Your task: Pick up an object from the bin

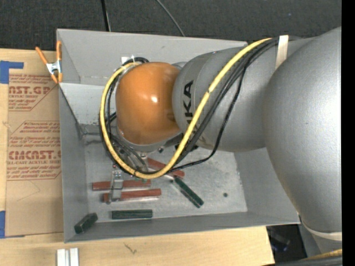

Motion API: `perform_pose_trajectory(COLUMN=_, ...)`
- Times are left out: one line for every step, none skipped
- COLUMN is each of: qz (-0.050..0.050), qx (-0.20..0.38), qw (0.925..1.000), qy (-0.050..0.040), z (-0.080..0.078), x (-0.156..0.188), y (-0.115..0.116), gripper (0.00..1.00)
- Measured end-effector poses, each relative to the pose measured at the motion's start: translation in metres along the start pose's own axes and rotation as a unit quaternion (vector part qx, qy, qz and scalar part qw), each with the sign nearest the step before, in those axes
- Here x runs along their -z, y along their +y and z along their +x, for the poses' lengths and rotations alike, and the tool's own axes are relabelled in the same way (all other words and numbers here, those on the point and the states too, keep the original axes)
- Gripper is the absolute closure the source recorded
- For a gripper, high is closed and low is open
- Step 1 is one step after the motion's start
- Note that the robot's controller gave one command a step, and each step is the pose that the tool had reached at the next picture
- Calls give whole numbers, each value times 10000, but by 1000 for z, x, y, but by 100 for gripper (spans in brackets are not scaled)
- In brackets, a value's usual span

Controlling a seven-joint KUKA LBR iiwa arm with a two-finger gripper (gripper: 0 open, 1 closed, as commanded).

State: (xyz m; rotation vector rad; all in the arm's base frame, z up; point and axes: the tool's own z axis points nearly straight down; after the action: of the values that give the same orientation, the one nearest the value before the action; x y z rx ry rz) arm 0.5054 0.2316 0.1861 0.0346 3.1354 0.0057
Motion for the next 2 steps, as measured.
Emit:
perform_pose_trajectory(qz=12, qx=202, qw=9998, qy=20, z=-4, x=-55, y=-14, gripper=0)
perform_pose_trajectory(qz=12, qx=1083, qw=9941, qy=57, z=5, x=-114, y=-32, gripper=100)
